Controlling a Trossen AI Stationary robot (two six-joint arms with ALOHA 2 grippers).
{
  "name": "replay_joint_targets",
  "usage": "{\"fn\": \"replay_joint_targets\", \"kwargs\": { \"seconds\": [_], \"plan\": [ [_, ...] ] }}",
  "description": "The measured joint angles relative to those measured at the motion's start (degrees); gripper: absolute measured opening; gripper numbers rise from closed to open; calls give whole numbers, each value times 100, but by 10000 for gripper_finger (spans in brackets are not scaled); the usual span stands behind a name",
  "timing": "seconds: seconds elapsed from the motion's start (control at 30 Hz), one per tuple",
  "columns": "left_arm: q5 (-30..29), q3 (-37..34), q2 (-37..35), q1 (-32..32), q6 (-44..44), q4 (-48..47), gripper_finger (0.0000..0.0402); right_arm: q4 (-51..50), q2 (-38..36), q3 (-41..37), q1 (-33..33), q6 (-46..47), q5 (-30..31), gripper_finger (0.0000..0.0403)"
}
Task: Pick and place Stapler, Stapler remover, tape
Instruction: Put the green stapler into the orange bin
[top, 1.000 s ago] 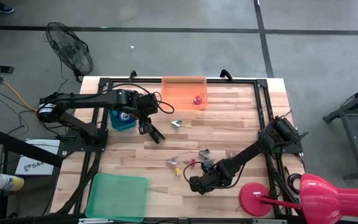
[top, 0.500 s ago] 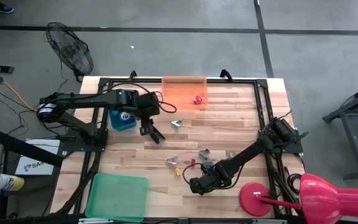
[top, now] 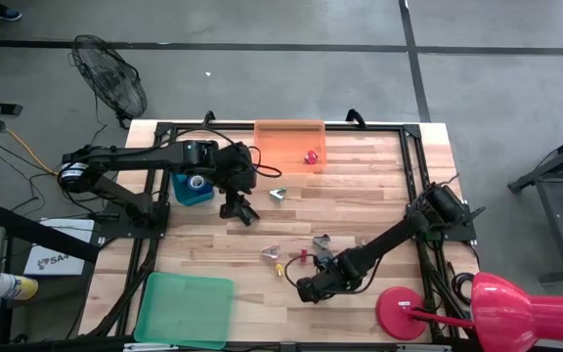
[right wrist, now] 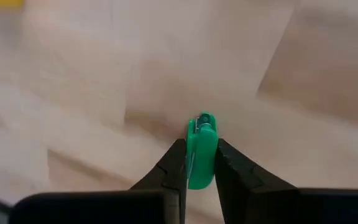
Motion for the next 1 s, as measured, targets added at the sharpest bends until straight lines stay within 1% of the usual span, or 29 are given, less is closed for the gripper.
{"fn": "replay_joint_targets", "kwargs": {
  "seconds": [0.27,0.5,0.6,0.77,1.0],
  "plan": [
    [-6,0,0,1,9,-125,163,-368,-516,-3,-640,-1193,102,45],
    [-30,0,0,1,-2,-268,163,-454,-1116,0,-1550,-2826,399,45],
    [-246,0,0,1,-52,-355,163,-446,-1386,-1,-2063,-3583,582,45],
    [-275,0,-50,8,-190,-348,163,-398,-1710,1,-3070,-4890,703,45],
    [-335,0,-59,8,-518,-243,163,9,-1675,3,-4498,-6700,476,45]
  ]
}}
